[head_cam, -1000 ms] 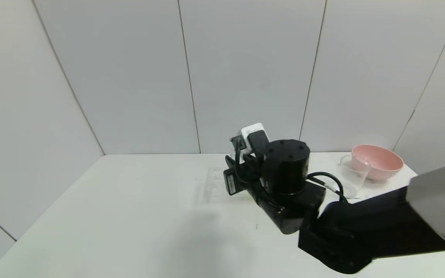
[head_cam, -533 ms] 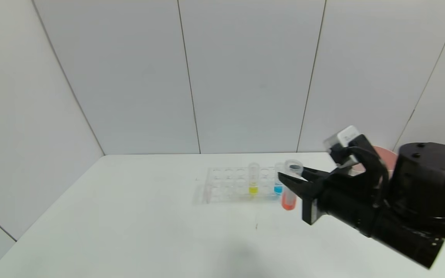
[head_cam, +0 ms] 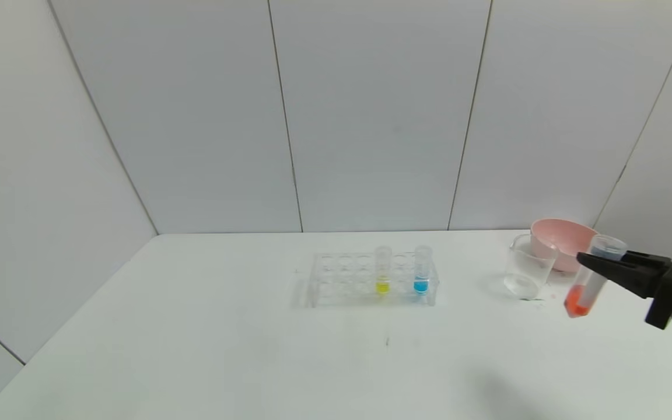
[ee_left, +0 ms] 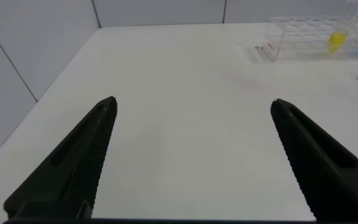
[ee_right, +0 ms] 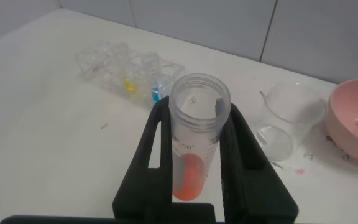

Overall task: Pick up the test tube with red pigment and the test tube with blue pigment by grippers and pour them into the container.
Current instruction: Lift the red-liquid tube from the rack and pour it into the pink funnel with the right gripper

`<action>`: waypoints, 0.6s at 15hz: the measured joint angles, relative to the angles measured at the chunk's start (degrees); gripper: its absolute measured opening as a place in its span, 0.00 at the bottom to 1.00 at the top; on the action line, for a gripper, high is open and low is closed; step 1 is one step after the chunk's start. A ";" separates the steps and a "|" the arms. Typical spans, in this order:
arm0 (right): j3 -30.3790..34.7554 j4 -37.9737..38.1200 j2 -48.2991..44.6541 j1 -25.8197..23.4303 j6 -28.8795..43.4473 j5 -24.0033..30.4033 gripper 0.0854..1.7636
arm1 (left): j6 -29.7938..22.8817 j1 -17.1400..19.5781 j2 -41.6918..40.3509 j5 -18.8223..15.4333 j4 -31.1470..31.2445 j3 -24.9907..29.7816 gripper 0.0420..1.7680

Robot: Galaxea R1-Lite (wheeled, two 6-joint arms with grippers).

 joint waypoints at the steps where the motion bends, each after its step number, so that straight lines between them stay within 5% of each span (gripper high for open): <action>1: -0.52 0.38 -0.06 -4.74 -0.34 4.13 0.25 | 0.00 0.00 0.00 0.00 0.00 0.00 1.00; 5: -5.95 0.90 4.74 -17.34 -6.33 12.70 0.25 | 0.00 0.00 0.00 0.00 0.00 0.00 1.00; 9: -13.86 1.01 13.40 -21.22 -10.35 14.65 0.25 | 0.00 0.00 0.00 0.00 0.00 0.00 1.00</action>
